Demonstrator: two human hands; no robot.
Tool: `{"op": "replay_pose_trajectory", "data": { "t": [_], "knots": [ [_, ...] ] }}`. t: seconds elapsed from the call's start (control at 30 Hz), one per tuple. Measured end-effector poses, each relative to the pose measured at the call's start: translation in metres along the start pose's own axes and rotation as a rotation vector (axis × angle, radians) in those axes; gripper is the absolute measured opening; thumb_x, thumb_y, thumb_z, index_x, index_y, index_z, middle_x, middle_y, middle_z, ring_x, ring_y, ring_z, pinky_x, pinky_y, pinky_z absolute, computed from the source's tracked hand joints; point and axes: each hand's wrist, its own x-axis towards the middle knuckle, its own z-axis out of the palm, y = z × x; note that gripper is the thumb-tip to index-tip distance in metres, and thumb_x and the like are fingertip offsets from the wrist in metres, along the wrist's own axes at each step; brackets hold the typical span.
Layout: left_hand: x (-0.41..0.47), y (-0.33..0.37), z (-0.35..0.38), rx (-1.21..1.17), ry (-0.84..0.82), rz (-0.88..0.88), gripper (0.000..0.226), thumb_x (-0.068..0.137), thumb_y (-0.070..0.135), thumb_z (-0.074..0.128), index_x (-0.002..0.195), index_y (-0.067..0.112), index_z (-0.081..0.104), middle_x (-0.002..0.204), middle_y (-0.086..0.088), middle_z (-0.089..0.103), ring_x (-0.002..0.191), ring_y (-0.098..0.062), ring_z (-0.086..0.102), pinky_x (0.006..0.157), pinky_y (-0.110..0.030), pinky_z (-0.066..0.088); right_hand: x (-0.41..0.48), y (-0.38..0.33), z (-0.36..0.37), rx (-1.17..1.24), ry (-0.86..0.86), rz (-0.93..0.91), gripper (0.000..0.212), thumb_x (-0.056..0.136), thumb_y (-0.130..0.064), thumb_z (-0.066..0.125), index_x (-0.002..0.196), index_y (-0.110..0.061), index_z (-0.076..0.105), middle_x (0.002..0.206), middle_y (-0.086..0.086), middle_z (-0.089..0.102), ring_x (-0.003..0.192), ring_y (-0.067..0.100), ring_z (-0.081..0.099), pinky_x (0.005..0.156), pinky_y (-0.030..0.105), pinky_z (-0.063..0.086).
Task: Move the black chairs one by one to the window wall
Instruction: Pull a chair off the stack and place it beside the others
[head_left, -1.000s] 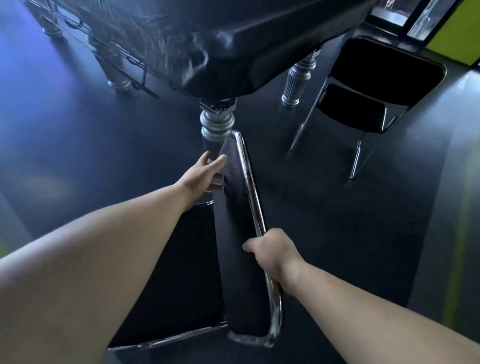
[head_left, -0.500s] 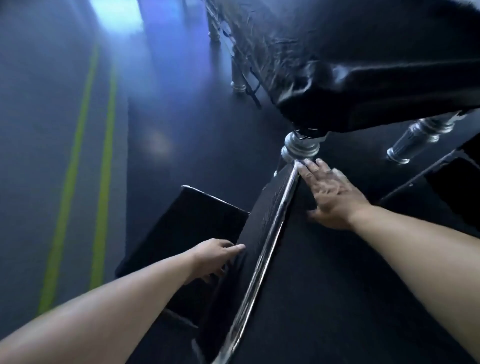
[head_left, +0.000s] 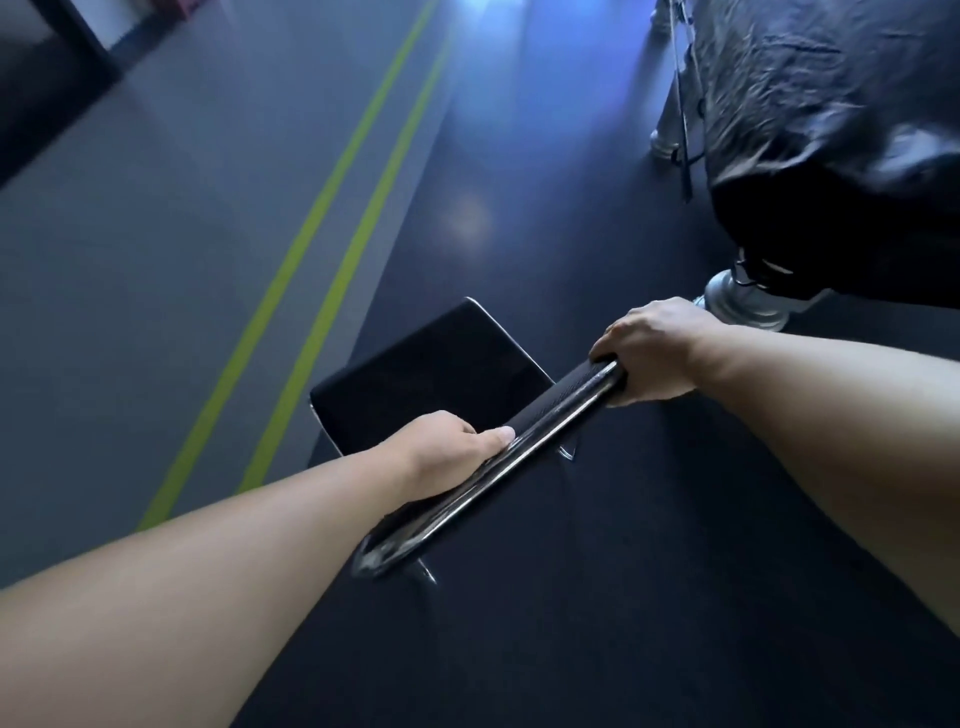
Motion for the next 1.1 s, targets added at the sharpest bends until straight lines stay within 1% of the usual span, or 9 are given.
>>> {"op": "replay_pose_trajectory", "data": {
  "t": [0.07, 0.13, 0.2, 0.3, 0.43, 0.57, 0.8, 0.93, 1.1],
  "knots": [
    [-0.007, 0.006, 0.002, 0.011, 0.035, 0.005, 0.070, 0.085, 0.076, 0.049, 0.093, 0.011, 0.073, 0.097, -0.011, 0.068, 0.093, -0.021, 0.066, 0.090, -0.034, 0.051, -0.002, 0.000, 0.000, 0.012, 0.015, 0.003, 0.046, 0.064, -0.076, 0.052, 0.087, -0.038, 0.062, 0.088, -0.015, 0.065, 0.090, 0.018, 0.063, 0.072, 0.029, 0.050],
    [-0.013, 0.013, 0.004, 0.056, 0.062, 0.000, 0.077, 0.081, 0.080, 0.050, 0.075, 0.004, 0.060, 0.078, -0.015, 0.059, 0.077, -0.025, 0.062, 0.076, -0.036, 0.051, -0.002, 0.000, -0.001, 0.004, 0.011, 0.005, 0.044, 0.066, -0.074, 0.056, 0.088, -0.038, 0.064, 0.087, -0.014, 0.064, 0.090, 0.018, 0.062, 0.070, 0.028, 0.048],
    [-0.019, 0.020, 0.013, 0.143, 0.094, -0.028, 0.068, 0.078, 0.082, 0.052, 0.066, 0.015, 0.054, 0.064, -0.002, 0.055, 0.066, -0.019, 0.057, 0.060, -0.032, 0.044, -0.002, -0.001, -0.007, 0.012, 0.007, 0.007, 0.042, 0.067, -0.072, 0.058, 0.089, -0.038, 0.065, 0.087, -0.014, 0.063, 0.090, 0.018, 0.062, 0.069, 0.028, 0.048],
    [-0.021, 0.033, 0.037, 0.345, 0.248, -0.083, 0.056, 0.080, 0.077, 0.052, 0.075, 0.022, 0.051, 0.077, 0.006, 0.058, 0.079, -0.021, 0.058, 0.068, -0.030, 0.047, -0.004, 0.002, -0.008, 0.005, -0.008, 0.018, 0.041, 0.067, -0.072, 0.059, 0.086, -0.036, 0.065, 0.084, -0.013, 0.061, 0.087, 0.018, 0.061, 0.074, 0.030, 0.054],
    [-0.018, 0.038, 0.044, 0.595, 0.446, -0.016, 0.049, 0.086, 0.072, 0.048, 0.080, 0.024, 0.052, 0.075, 0.005, 0.053, 0.083, -0.024, 0.063, 0.066, -0.030, 0.044, 0.005, 0.004, -0.006, 0.012, -0.010, 0.004, 0.039, 0.066, -0.070, 0.059, 0.080, -0.034, 0.063, 0.081, -0.012, 0.061, 0.084, 0.020, 0.062, 0.075, 0.034, 0.056],
    [-0.013, 0.031, 0.031, 0.623, 0.449, 0.016, 0.045, 0.085, 0.069, 0.050, 0.085, 0.024, 0.057, 0.080, 0.004, 0.057, 0.087, -0.026, 0.065, 0.066, -0.031, 0.045, 0.014, 0.002, -0.005, 0.002, 0.037, 0.001, 0.042, 0.067, -0.072, 0.057, 0.083, -0.035, 0.065, 0.083, -0.013, 0.065, 0.084, 0.020, 0.064, 0.073, 0.029, 0.054],
    [0.011, 0.016, -0.017, 0.697, 0.415, 0.085, 0.043, 0.083, 0.069, 0.050, 0.078, 0.027, 0.049, 0.080, 0.006, 0.054, 0.090, -0.026, 0.064, 0.071, -0.032, 0.048, 0.035, -0.006, -0.010, 0.057, 0.036, 0.058, 0.044, 0.065, -0.069, 0.059, 0.086, -0.032, 0.069, 0.084, -0.008, 0.067, 0.080, 0.021, 0.066, 0.075, 0.032, 0.056],
    [0.029, 0.008, -0.048, 0.740, 0.398, 0.137, 0.045, 0.082, 0.069, 0.051, 0.070, 0.026, 0.044, 0.075, 0.007, 0.049, 0.083, -0.024, 0.059, 0.070, -0.031, 0.045, 0.050, -0.010, -0.020, 0.038, 0.026, 0.073, 0.047, 0.067, -0.070, 0.056, 0.087, -0.030, 0.068, 0.082, -0.007, 0.066, 0.080, 0.024, 0.065, 0.076, 0.033, 0.057],
    [0.052, -0.003, -0.086, 0.813, 0.412, 0.235, 0.044, 0.082, 0.070, 0.052, 0.080, 0.026, 0.057, 0.075, 0.007, 0.051, 0.078, -0.022, 0.052, 0.070, -0.030, 0.042, 0.065, -0.016, -0.030, 0.051, 0.069, 0.112, 0.050, 0.067, -0.077, 0.053, 0.082, -0.033, 0.069, 0.083, -0.010, 0.067, 0.083, 0.020, 0.066, 0.072, 0.028, 0.052]
  ]
}}
